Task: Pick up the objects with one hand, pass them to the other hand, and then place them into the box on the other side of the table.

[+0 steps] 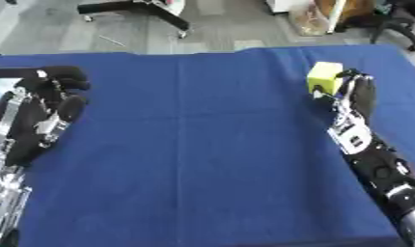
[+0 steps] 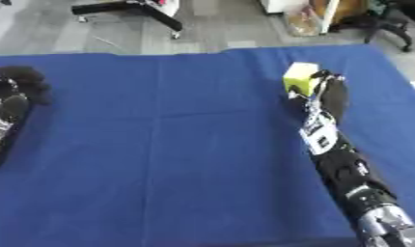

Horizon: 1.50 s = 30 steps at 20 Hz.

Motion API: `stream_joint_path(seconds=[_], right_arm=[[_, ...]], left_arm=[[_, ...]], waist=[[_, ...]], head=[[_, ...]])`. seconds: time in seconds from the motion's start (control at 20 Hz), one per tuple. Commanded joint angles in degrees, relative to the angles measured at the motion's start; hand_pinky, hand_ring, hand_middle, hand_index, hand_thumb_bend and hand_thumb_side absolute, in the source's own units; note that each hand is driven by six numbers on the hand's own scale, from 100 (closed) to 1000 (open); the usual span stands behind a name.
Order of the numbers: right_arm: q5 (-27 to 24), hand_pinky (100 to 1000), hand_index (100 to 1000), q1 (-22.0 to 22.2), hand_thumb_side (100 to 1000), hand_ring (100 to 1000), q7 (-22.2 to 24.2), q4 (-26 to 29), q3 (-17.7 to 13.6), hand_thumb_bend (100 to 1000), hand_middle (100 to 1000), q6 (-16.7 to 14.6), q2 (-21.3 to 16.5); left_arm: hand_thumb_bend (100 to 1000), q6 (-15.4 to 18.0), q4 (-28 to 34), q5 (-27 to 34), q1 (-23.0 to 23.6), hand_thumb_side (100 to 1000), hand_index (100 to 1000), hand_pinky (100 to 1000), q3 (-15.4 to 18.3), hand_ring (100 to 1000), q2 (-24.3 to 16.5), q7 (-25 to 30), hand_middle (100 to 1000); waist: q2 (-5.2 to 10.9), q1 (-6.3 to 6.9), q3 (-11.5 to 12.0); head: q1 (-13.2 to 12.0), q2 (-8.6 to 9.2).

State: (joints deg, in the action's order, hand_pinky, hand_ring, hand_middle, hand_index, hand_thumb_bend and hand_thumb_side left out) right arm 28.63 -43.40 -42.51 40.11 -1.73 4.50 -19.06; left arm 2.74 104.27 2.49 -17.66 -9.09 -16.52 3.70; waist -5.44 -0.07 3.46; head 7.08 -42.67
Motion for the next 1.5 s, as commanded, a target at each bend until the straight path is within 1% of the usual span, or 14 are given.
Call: stream_joint_path(seconds=[0.05,0.4,0.7,0.95,1.15,1.5], right_arm=[[0.0,419,426,-0.9,100,434,0.0,2.1,0.2,439,294,-0.6,-1.5],[0.8,415,385,-0.6,100,427,0.2,4.1,0.7,412,267,-1.2,-1.7],[1.3,410,329,-0.4,100,422,0.6,5.5,1.1,368,230,-1.7,-1.7],[1.4,410,307,0.2,100,421,1.6,7.6,1.6,368,217,-2.6,-1.8],[0.6,412,293,1.6,100,422,3.0,12.5,2.7,361,209,-3.5,-2.1],[-1.8,423,282,6.2,100,428,7.9,27.9,6.1,352,205,-4.0,-2.6]], left_arm=[[628,0.0,0.4,0.3,-0.6,583,750,614,0.1,678,-0.2,-0.1,654],[627,0.0,0.2,0.4,-0.6,583,749,613,0.2,678,-0.2,-0.3,655],[625,0.0,0.0,0.4,-0.6,584,749,611,0.2,687,-0.1,-0.3,656],[620,0.0,-0.4,0.5,-0.6,587,750,611,0.2,688,-0.2,-0.4,656],[610,0.0,-1.1,0.8,-0.8,592,751,613,0.2,690,-0.6,-0.3,658],[595,-0.1,-4.0,2.0,-1.9,603,752,613,0.0,691,-1.7,-0.2,659]], waist=[[0.9,0.04,-0.1],[1.0,-0.02,-0.2],[1.08,-0.09,-0.3],[1.17,-0.17,-0.4],[1.25,-0.41,-0.7],[1.41,-1.11,-1.8]], head=[[-0.3,0.23],[-0.5,0.24],[-0.7,0.25],[-0.8,0.18],[-1.2,0.07],[-1.9,-0.18]])
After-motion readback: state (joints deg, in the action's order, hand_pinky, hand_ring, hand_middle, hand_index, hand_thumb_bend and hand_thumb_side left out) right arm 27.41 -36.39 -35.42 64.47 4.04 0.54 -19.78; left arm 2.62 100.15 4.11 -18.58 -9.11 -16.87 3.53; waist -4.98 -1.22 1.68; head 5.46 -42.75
